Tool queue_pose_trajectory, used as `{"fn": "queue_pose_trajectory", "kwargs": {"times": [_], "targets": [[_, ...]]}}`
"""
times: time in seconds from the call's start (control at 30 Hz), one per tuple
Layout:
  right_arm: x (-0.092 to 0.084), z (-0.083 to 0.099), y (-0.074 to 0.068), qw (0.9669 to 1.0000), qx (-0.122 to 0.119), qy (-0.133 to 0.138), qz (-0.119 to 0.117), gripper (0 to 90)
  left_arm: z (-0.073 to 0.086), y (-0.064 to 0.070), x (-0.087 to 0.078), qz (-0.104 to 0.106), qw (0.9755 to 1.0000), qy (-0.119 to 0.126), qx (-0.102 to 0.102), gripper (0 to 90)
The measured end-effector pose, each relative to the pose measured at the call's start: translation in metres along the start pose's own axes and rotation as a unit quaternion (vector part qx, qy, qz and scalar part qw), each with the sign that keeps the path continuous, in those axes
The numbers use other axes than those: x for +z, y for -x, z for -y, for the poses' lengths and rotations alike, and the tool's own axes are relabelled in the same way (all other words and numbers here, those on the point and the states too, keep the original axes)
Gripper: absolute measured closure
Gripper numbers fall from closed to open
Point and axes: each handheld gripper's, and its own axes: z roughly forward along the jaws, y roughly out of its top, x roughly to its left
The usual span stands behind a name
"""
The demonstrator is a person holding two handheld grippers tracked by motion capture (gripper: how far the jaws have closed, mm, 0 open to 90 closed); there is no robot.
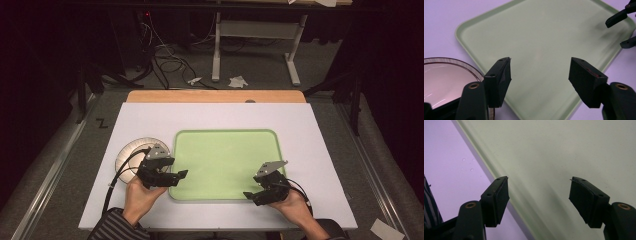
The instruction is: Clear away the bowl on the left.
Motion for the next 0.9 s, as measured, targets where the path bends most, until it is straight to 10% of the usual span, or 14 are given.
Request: {"fn": "queue_pose_trajectory", "kwargs": {"times": [0.9], "targets": [[0.002, 0.000, 0.000, 1.0000, -0.004, -0.005, -0.006, 33.3, 0.002, -0.022, -0.010, -0.042, 0.9984, 0.008, -0.037, 33.0]]}}
